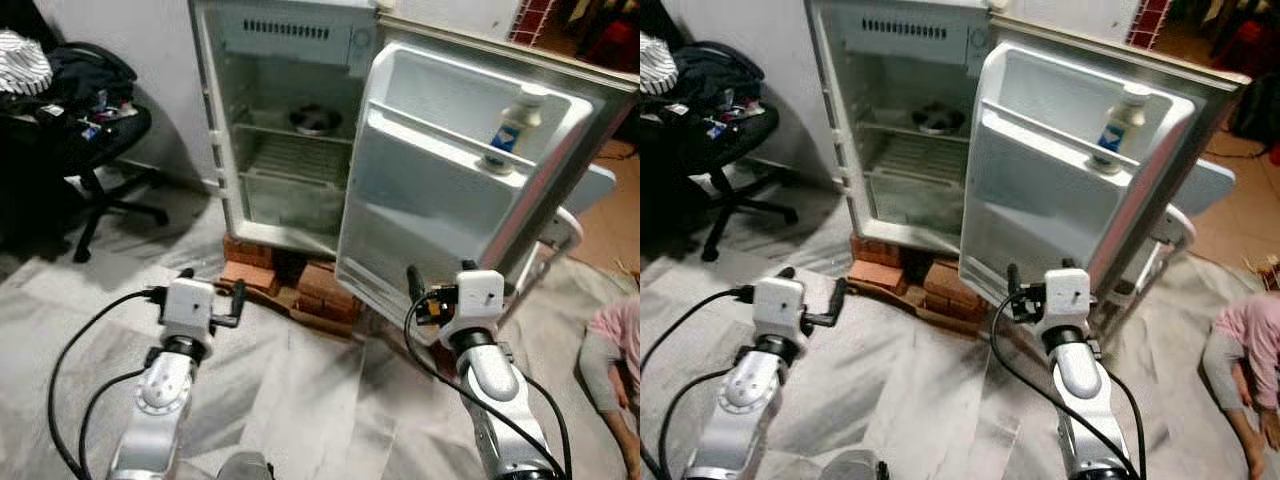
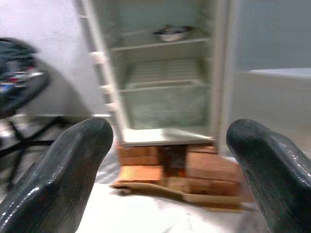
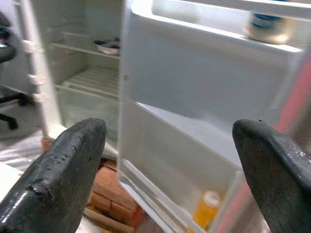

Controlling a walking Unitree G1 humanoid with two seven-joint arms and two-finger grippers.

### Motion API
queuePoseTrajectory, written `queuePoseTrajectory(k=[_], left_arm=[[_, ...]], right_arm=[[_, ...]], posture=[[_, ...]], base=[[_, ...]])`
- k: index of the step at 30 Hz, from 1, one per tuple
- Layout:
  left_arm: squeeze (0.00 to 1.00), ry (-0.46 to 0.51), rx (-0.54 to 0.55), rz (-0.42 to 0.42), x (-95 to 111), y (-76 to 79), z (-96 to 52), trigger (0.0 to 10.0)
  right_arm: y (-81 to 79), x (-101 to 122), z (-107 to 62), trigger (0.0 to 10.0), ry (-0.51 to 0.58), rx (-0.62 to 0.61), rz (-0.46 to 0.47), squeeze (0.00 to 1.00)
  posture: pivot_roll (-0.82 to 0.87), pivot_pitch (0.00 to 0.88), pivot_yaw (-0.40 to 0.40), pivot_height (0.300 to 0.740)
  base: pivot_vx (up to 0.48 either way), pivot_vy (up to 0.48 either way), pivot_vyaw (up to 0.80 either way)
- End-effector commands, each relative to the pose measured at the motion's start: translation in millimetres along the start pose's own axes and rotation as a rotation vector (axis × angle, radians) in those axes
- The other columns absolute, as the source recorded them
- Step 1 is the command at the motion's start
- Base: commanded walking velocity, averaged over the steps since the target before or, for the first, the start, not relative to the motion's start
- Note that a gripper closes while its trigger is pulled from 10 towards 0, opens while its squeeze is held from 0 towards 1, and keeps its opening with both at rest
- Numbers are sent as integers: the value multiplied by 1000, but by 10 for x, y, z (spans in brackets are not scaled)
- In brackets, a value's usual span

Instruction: Restocking fridge

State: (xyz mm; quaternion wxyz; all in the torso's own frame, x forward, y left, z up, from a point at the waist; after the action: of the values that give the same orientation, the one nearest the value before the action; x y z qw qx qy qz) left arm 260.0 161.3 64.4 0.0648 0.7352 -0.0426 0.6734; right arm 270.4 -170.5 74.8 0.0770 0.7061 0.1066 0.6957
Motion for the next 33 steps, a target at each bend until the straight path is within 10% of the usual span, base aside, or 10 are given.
queuePoseTrajectory(k=[1,33], left_arm=[[0,18,-7,8,46,-5,21,10000],[0,8,-17,2,28,58,13,10000]], right_arm=[[40,-12,12,10000,-6,-24,7,0],[82,28,108,10000,17,-48,-9,0]], posture=[[74,32,-36,740],[76,40,-40,740]], base=[[364,0,0],[326,-48,0]])
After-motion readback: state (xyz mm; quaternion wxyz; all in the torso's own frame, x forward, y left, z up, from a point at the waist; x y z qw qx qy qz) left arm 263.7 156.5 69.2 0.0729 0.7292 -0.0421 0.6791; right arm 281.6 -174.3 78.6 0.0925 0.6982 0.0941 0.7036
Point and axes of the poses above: a point about 5 cm out from each wrist's last joint towards the gripper, its own z axis pointing out of the wrist towards the gripper, its own x axis along the axis of the wrist's last joint, y = z × x, the point moved 1 cm from there along z, pointing out of the wrist towards the gripper, and after that the axes turned 11 degrees about -z, right-handed, at the moved point
